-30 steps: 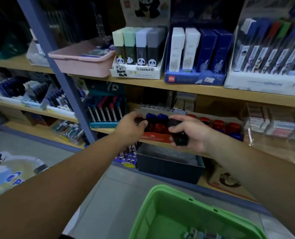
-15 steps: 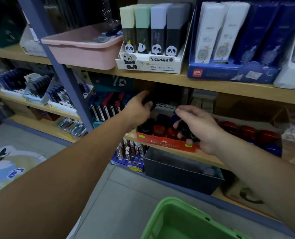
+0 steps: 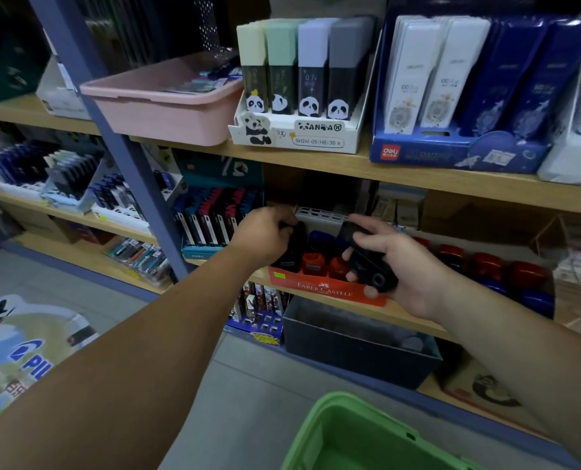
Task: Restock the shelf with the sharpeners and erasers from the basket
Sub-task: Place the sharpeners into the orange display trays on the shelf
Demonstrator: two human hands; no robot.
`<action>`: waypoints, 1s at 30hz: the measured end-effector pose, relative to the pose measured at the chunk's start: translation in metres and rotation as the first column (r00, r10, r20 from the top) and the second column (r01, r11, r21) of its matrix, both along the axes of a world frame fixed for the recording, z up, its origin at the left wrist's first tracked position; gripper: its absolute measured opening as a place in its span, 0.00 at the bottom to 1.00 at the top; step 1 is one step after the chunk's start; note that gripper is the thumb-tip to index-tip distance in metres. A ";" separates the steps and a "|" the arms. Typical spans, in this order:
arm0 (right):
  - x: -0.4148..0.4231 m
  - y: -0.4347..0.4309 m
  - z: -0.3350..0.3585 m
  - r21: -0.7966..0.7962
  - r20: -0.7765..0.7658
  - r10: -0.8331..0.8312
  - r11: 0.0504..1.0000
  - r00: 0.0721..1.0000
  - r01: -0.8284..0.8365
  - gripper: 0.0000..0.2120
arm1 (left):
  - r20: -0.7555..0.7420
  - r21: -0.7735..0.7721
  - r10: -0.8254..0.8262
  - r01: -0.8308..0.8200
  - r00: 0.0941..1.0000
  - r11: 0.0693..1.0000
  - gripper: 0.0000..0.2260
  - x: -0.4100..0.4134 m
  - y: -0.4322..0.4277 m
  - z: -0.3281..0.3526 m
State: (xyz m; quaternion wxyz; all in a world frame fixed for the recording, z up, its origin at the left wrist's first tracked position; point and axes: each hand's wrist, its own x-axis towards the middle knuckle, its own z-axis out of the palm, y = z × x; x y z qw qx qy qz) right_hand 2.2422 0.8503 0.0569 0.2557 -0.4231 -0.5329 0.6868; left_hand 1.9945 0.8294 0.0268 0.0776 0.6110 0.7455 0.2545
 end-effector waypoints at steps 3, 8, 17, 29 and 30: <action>0.007 0.003 0.001 -0.046 -0.031 -0.041 0.998 0.999 0.040 0.16 | -0.095 0.011 -0.010 0.011 0.995 1.000 0.11 0.001 0.002 0.000; 0.014 0.004 0.004 0.028 -0.002 0.010 1.000 1.000 -0.010 0.18 | -0.238 -0.082 -0.040 0.021 0.971 0.996 0.15 0.002 -0.004 0.006; 0.043 -0.002 0.023 0.132 0.114 0.045 0.989 0.992 -0.060 0.14 | 0.611 -0.130 -0.149 0.284 0.777 0.950 0.12 0.095 -0.026 0.069; 0.177 0.015 0.053 0.188 0.258 -0.231 0.964 0.938 0.186 0.15 | 0.837 -0.088 -0.054 0.231 0.544 0.969 0.14 0.193 -0.026 0.081; 0.189 0.017 0.053 0.254 0.328 -0.285 0.945 0.901 0.207 0.12 | 0.790 -0.106 -0.072 0.251 0.608 0.962 0.15 0.201 -0.025 0.078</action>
